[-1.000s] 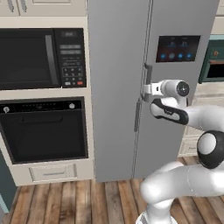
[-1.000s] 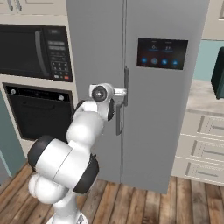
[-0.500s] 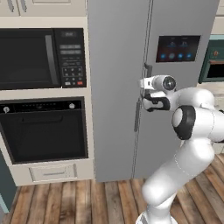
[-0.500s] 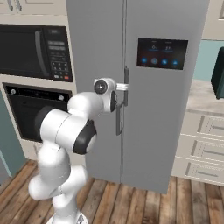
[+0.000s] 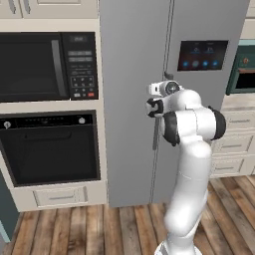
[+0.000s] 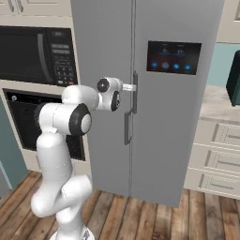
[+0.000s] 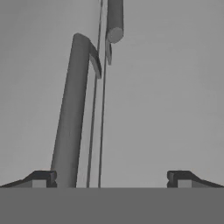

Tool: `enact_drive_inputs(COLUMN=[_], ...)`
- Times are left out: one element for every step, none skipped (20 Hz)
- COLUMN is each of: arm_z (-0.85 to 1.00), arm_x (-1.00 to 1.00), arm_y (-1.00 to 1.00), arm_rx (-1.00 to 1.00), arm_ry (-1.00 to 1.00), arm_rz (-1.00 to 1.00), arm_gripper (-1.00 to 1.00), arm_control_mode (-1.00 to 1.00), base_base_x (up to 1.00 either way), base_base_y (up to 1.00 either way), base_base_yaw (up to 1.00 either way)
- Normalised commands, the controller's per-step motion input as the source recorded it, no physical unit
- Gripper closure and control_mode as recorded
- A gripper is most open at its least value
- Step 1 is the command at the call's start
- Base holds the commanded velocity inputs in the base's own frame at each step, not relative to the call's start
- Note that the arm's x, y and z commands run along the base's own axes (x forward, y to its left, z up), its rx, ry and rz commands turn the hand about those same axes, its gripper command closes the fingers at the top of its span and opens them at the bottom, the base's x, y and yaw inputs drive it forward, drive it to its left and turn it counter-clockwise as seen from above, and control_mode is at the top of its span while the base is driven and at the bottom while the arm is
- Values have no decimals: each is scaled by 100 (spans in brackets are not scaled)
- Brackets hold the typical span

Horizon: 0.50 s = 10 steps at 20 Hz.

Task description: Place one of the steaks on the plate and the other in the bowl. Then place the bowl in the fridge.

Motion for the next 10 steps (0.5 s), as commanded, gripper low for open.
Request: enact_drive_inputs(arm_z=[-6, -4, -1, 0, 0, 0, 0, 0, 0, 0], arm_x=[30, 24, 22, 14, 0, -8, -16, -6, 0, 4], arm_y=[-73, -80, -83, -85, -86, -84, -84, -88, -89, -76], arm_rx=[0, 0, 0, 0, 1, 2, 3, 3, 5, 4], arm_ry=[0, 0, 0, 0, 0, 0, 0, 0, 2, 3], arm_rz=[0, -1, -1, -1, 0, 0, 0, 0, 0, 0], arm_gripper=[-100, -100, -100, -100, -100, -100, -100, -100, -100, -100], arm_control_mode=[-100, -100, -100, -100, -100, -100, -100, -100, -100, -100], base_base_x=[0, 0, 0, 0, 0, 0, 0, 0, 0, 0], base_base_y=[0, 0, 0, 0, 0, 0, 0, 0, 0, 0], base_base_yaw=[0, 0, 0, 0, 0, 0, 0, 0, 0, 0])
